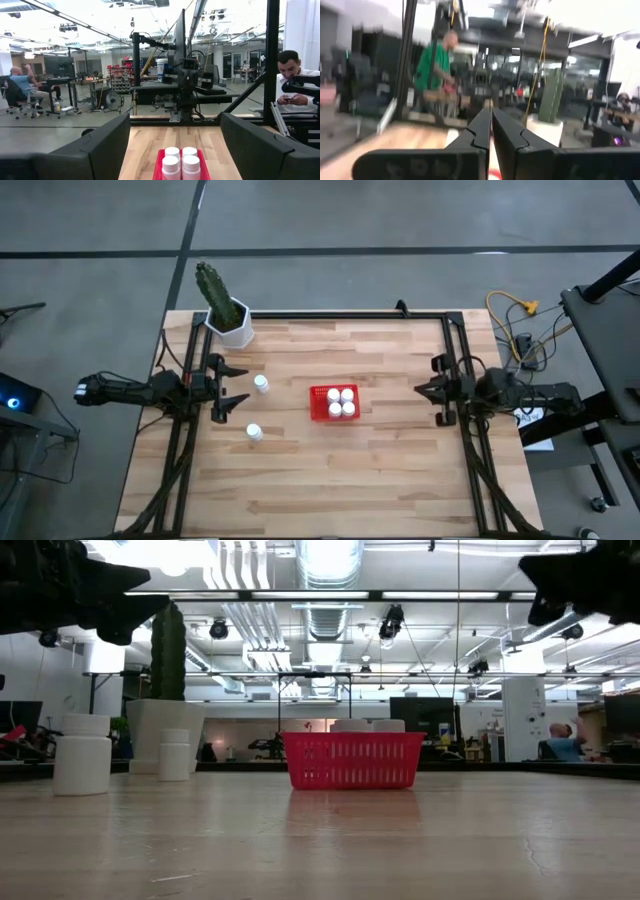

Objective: Pick and place pill bottles into a basket
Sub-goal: Put the white pill bottle into the red bin

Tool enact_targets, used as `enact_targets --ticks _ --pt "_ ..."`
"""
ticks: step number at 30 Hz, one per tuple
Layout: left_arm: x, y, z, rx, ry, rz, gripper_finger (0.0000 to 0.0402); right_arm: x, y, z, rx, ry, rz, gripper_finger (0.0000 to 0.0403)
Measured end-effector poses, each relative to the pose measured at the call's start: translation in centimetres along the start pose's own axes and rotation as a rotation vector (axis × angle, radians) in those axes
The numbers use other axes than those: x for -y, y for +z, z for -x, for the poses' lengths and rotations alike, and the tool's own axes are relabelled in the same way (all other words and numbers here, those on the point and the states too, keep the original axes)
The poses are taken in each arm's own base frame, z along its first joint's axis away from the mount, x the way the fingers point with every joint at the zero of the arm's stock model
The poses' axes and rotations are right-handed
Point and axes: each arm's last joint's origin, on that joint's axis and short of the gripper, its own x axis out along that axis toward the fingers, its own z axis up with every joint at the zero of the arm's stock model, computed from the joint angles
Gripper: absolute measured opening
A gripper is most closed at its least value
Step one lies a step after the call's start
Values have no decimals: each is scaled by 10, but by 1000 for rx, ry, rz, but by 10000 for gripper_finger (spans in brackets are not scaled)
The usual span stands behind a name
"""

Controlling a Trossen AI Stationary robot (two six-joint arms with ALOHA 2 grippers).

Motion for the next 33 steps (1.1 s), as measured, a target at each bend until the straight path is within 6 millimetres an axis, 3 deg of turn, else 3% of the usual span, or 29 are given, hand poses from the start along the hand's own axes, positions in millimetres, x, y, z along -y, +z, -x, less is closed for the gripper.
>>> enact_targets --ticks 7,22,33 --pt "0 0 0 0 0 0 293 -3 -27 4 -279 42 67 9" --pt "1 -14 0 -143 -14 -26 293 -3 -28 3 -296 24 136 8" --pt "4 2 -11 -204 -68 -39 293 -2 -28 3 -294 47 287 8"
